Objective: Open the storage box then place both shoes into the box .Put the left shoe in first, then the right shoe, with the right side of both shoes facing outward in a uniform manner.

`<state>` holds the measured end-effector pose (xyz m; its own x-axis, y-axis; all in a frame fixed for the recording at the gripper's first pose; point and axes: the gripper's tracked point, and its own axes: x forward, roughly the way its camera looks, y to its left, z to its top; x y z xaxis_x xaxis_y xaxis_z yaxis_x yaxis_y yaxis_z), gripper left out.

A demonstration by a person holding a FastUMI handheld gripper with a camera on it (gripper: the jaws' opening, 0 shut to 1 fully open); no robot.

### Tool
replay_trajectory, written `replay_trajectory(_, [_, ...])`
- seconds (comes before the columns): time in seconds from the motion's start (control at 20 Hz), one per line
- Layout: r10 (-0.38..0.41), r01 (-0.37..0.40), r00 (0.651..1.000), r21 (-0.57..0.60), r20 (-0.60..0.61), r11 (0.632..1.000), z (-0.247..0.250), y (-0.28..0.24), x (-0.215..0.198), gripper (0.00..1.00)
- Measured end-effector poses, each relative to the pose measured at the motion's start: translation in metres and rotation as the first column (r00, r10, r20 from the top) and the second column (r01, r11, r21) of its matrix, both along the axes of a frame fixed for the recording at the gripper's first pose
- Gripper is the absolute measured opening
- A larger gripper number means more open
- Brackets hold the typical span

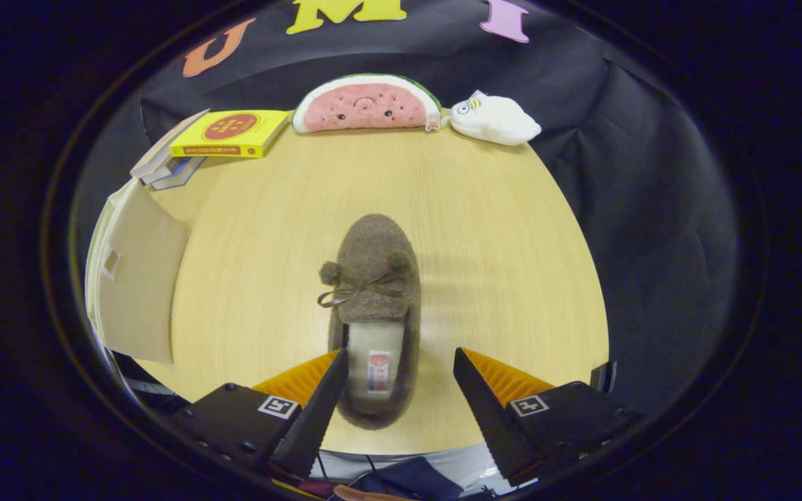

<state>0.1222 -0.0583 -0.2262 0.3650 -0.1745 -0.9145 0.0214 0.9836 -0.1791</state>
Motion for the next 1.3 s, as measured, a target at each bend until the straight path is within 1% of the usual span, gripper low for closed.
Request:
replay_trajectory(0.2, [-0.021, 0.018, 0.999, -0.051, -0.050, 0.999, -0.023, -0.015, 0.006, 0.88])
replay_trajectory(0.3, [-0.018, 0.015, 0.999, -0.062, -0.051, 0.998, -0.030, -0.017, 0.012, 0.71])
replay_trajectory(0.45, [-0.013, 0.014, 0.997, 0.005, -0.073, 1.000, -0.040, -0.005, 0.013, 0.44])
replay_trajectory(0.5, [-0.021, 0.023, 0.996, 0.031, -0.083, 0.999, -0.043, -0.002, 0.011, 0.37])
replay_trajectory(0.55, [-0.038, 0.041, 0.996, 0.041, -0.078, 0.998, -0.042, -0.002, 0.013, 0.20])
replay_trajectory(0.6, [-0.036, 0.039, 0.997, 0.046, -0.065, 0.998, -0.040, -0.002, 0.013, 0.18])
replay_trajectory(0.7, [-0.085, 0.090, 0.994, 0.082, -0.068, 0.993, -0.041, -0.003, 0.010, 0.01])
replay_trajectory(0.8, [-0.127, 0.138, 0.988, 0.148, -0.083, 0.979, -0.039, -0.002, 0.007, 0.01])
replay_trajectory(0.9, [-0.184, 0.207, 0.976, 0.246, -0.113, 0.947, -0.032, 0.003, 0.001, 0.01])
replay_trajectory(0.95, [-0.200, 0.226, 0.973, 0.285, -0.116, 0.931, -0.027, 0.006, 0.001, 0.01])
replay_trajectory(1.1, [-0.226, 0.242, 0.970, 0.346, -0.087, 0.906, -0.009, 0.007, 0.000, 0.01])
replay_trajectory(1.2, [-0.224, 0.233, 0.972, 0.356, -0.067, 0.905, 0.006, 0.014, -0.004, 0.01])
replay_trajectory(1.3, [-0.203, 0.205, 0.978, 0.369, -0.045, 0.906, 0.025, 0.031, -0.006, 0.01])
